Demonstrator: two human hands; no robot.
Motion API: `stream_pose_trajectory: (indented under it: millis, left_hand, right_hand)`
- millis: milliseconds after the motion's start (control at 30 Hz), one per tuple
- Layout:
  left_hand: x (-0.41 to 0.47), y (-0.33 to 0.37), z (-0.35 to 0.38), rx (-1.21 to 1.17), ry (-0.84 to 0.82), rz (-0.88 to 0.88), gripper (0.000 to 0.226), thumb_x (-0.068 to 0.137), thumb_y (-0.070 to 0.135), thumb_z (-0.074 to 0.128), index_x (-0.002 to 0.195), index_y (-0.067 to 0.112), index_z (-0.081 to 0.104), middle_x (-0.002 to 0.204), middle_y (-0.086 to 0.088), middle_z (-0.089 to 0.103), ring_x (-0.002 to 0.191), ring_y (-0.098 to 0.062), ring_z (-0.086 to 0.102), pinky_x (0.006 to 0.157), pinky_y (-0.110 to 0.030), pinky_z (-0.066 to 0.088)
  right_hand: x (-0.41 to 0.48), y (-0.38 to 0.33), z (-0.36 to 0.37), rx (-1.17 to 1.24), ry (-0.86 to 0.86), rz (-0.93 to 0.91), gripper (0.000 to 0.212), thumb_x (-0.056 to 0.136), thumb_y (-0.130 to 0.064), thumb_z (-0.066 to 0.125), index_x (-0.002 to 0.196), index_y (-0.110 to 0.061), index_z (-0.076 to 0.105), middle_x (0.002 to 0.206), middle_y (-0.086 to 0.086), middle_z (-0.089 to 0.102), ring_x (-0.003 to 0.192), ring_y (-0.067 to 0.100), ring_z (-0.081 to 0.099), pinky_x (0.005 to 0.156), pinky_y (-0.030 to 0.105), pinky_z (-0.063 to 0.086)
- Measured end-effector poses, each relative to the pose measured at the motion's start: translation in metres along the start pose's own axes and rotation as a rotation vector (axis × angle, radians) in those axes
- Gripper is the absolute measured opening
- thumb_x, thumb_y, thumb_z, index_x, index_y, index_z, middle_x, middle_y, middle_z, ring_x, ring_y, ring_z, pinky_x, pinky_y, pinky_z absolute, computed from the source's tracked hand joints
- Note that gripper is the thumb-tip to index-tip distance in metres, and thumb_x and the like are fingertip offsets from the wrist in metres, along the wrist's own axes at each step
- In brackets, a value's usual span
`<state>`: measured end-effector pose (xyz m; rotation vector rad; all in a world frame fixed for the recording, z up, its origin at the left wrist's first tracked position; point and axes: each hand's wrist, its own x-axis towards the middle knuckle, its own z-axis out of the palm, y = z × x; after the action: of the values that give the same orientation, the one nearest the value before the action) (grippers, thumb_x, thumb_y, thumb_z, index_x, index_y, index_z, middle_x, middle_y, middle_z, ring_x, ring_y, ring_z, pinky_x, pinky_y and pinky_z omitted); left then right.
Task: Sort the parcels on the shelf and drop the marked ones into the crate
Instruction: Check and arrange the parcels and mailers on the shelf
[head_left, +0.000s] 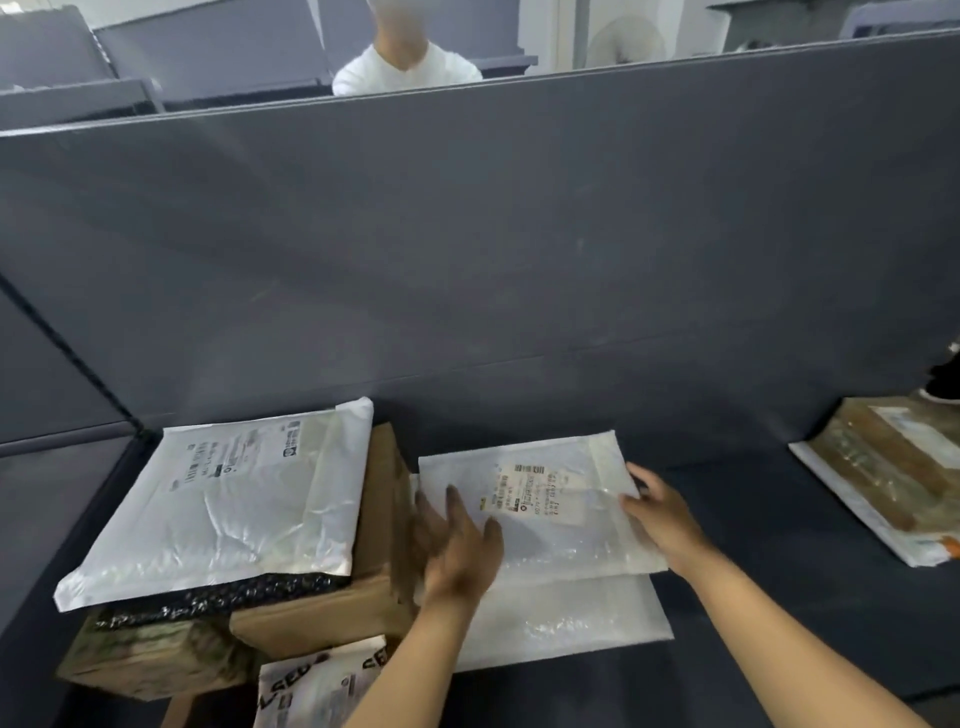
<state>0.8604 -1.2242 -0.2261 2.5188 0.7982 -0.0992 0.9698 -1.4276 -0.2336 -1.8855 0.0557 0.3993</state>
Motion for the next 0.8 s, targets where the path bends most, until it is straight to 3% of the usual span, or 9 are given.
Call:
stream_pose_trajectory:
  millis: [67, 100, 200, 267, 367, 467, 567, 667, 800]
  left_hand:
    - [0.004, -0.008, 0.012, 0.180, 0.081, 0.088, 0.064, 0.094, 0.053, 0.027, 0.143, 0.015, 0.042, 0.153, -0.023, 0.013, 0.140, -0.042, 0.012, 0.112, -0.050, 0.027]
    - [0.005, -0.009, 0.016, 0.224, 0.048, 0.124, 0.063, 0.093, 0.054, 0.024, 0.143, 0.021, 0.042, 0.154, -0.021, 0.014, 0.141, -0.040, 0.012, 0.114, -0.049, 0.023]
    - [0.007, -0.014, 0.035, 0.184, -0.227, 0.128, 0.068, 0.094, 0.058, 0.027, 0.152, 0.034, 0.000, 0.160, -0.009, -0.015, 0.146, -0.034, -0.014, 0.119, -0.049, -0.002]
    - [0.010, -0.014, 0.041, 0.223, -0.242, 0.103, 0.072, 0.093, 0.060, 0.026, 0.151, 0.035, -0.008, 0.159, -0.009, -0.018, 0.146, -0.034, -0.017, 0.118, -0.052, -0.005]
    - [0.010, -0.009, 0.044, 0.246, -0.257, 0.071, 0.072, 0.093, 0.061, 0.023, 0.150, 0.034, -0.012, 0.158, -0.009, -0.021, 0.145, -0.035, -0.020, 0.117, -0.053, -0.007]
    - [0.009, -0.004, 0.046, 0.268, -0.190, 0.059, 0.074, 0.091, 0.065, 0.020, 0.150, 0.033, -0.011, 0.159, -0.010, -0.017, 0.146, -0.036, -0.015, 0.118, -0.053, -0.005]
    - [0.012, 0.019, 0.045, 0.255, -0.069, 0.137, 0.074, 0.089, 0.065, 0.018, 0.151, 0.031, -0.005, 0.161, -0.009, -0.009, 0.148, -0.034, -0.005, 0.118, -0.051, 0.003]
    - [0.020, 0.058, 0.043, 0.257, -0.050, 0.243, 0.071, 0.093, 0.063, 0.023, 0.152, 0.032, -0.003, 0.161, -0.007, -0.010, 0.148, -0.032, -0.005, 0.118, -0.049, 0.002]
    - [0.020, 0.125, 0.062, 0.261, -0.069, 0.378, 0.071, 0.091, 0.065, 0.023, 0.152, 0.034, 0.000, 0.161, -0.006, -0.008, 0.148, -0.031, -0.003, 0.118, -0.047, 0.003]
  right_hand:
    - [0.003, 0.008, 0.016, -0.025, -0.032, 0.037, 0.053, 0.087, -0.011, 0.054, 0.138, -0.023, 0.045, 0.132, 0.002, 0.056, 0.114, 0.021, 0.057, 0.096, 0.039, 0.049]
    - [0.005, 0.011, 0.022, -0.068, -0.041, 0.059, 0.054, 0.088, -0.011, 0.051, 0.140, -0.023, 0.043, 0.138, 0.001, 0.052, 0.119, 0.021, 0.054, 0.099, 0.038, 0.047]
    - [0.009, 0.019, 0.030, -0.231, -0.098, 0.090, 0.057, 0.092, -0.010, 0.039, 0.147, -0.021, 0.030, 0.153, 0.000, 0.032, 0.138, 0.020, 0.036, 0.109, 0.032, 0.033]
    - [0.013, 0.024, 0.031, -0.327, -0.147, 0.032, 0.057, 0.095, -0.011, 0.037, 0.150, -0.018, 0.024, 0.157, 0.000, 0.024, 0.143, 0.018, 0.025, 0.115, 0.031, 0.024]
    - [0.018, 0.032, 0.026, -0.479, -0.203, -0.054, 0.056, 0.098, -0.018, 0.037, 0.151, -0.014, 0.017, 0.160, 0.003, 0.010, 0.148, 0.018, 0.008, 0.120, 0.034, 0.011]
    - [0.019, 0.038, 0.017, -0.488, -0.226, -0.077, 0.059, 0.098, -0.030, 0.038, 0.152, -0.019, 0.016, 0.160, 0.000, 0.008, 0.148, 0.017, 0.006, 0.120, 0.038, 0.011]
    - [0.016, 0.039, 0.001, -0.497, -0.164, -0.130, 0.063, 0.097, -0.042, 0.038, 0.152, -0.022, 0.014, 0.160, -0.002, 0.009, 0.148, 0.016, 0.007, 0.120, 0.042, 0.013]
    - [0.014, 0.041, -0.029, -0.673, -0.082, -0.178, 0.067, 0.097, -0.046, 0.037, 0.152, -0.021, 0.009, 0.160, -0.001, 0.007, 0.148, 0.019, 0.006, 0.119, 0.045, 0.013]
    - [0.004, 0.050, -0.109, -0.660, 0.042, -0.050, 0.067, 0.098, -0.047, 0.034, 0.152, -0.024, 0.003, 0.160, -0.005, 0.002, 0.148, 0.018, 0.002, 0.119, 0.044, 0.012]
